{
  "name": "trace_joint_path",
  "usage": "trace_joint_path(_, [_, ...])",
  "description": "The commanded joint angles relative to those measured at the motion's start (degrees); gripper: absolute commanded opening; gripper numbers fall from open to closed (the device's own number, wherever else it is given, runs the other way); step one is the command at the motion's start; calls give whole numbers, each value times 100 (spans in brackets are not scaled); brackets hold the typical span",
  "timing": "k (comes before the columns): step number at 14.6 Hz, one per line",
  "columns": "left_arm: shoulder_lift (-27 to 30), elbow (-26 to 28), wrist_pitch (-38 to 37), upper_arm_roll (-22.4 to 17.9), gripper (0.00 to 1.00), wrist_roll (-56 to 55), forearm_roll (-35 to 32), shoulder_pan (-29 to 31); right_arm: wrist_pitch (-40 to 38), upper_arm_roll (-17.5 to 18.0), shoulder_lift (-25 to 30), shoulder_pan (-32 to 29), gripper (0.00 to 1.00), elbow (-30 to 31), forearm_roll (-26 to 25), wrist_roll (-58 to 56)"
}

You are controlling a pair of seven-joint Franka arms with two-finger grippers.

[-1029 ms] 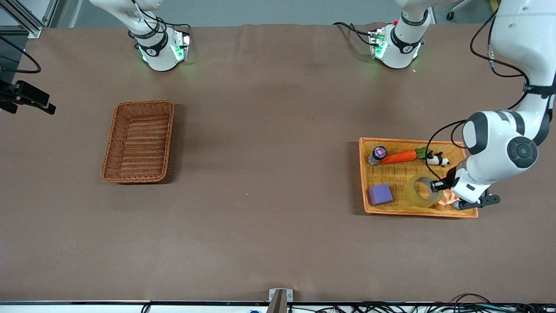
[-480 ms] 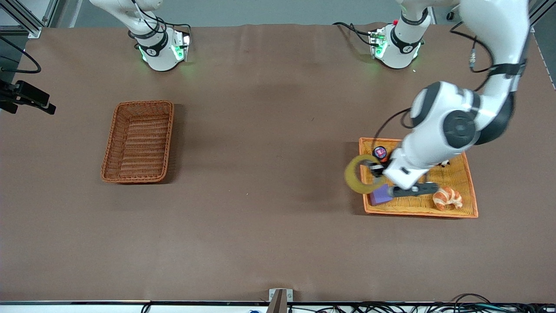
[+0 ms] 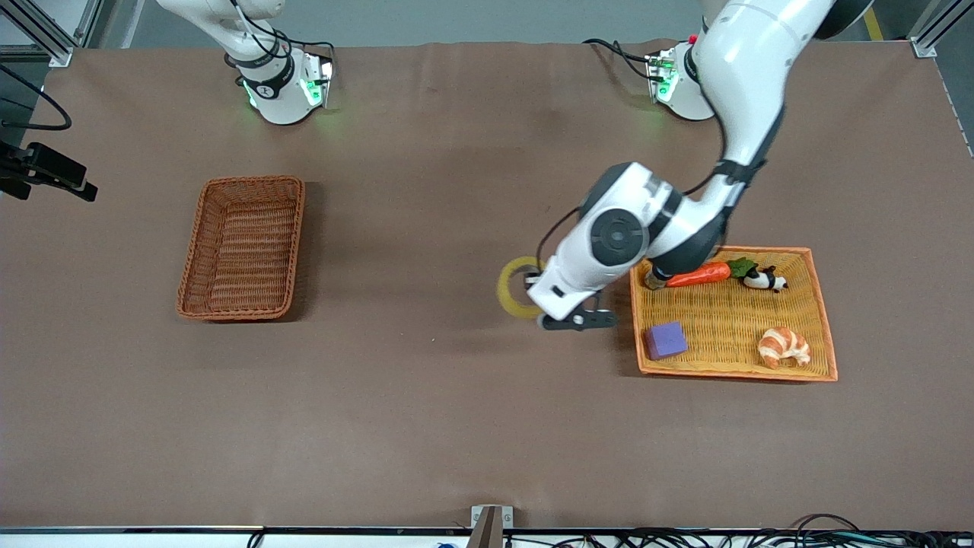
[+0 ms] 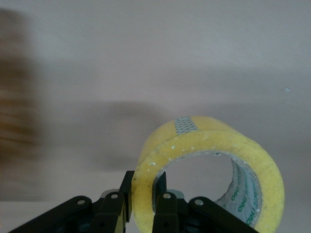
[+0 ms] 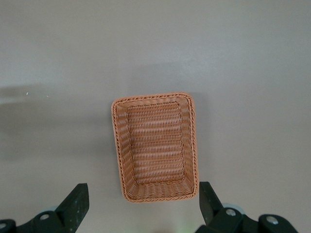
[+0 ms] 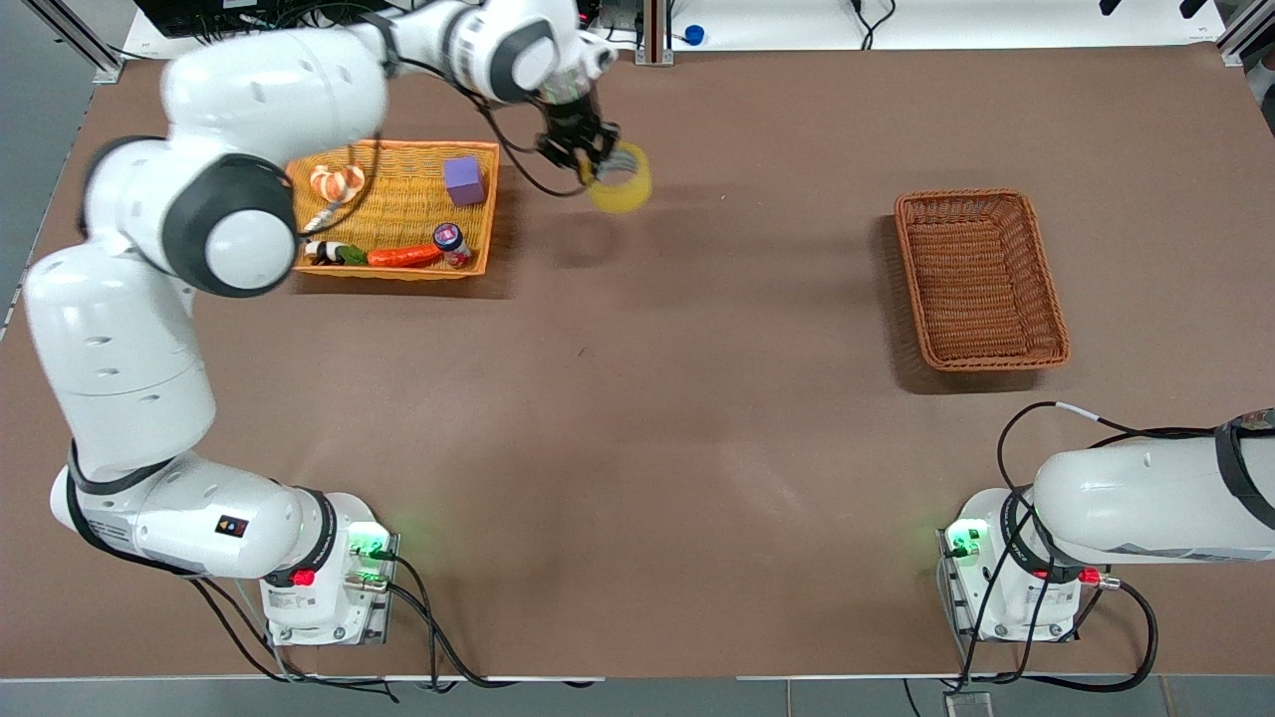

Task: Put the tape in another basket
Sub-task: 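Lift the tape roll and carry it toward the table middle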

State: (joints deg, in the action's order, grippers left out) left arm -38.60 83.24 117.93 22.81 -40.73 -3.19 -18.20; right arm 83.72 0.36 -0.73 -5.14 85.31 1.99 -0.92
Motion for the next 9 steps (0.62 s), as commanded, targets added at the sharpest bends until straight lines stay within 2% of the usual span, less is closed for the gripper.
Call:
trace_joint_path(1, [-454, -449, 290, -127, 1, -286, -94, -489, 31, 69, -85, -101, 100, -15, 47, -119])
trace_joint_path(4, [-771, -449, 870, -565, 1, -506, -68, -1122, 39, 87, -94, -127, 100, -23, 73, -119])
trace_joint_path(7, [-1131, -475, 1276, -664, 4, -506, -68, -1378, 31, 69, -347, -136, 100, -84, 65, -206])
trace_joint_path(8, [-1193, -475, 1320, -664, 8, -489, -68, -1387, 39, 69, -366, -119, 100, -111, 73, -216])
trace_joint_path(9, [-1220, -475, 1329, -655, 17, -480, -68, -1396, 39, 69, -375, -110, 100, -111, 82, -216])
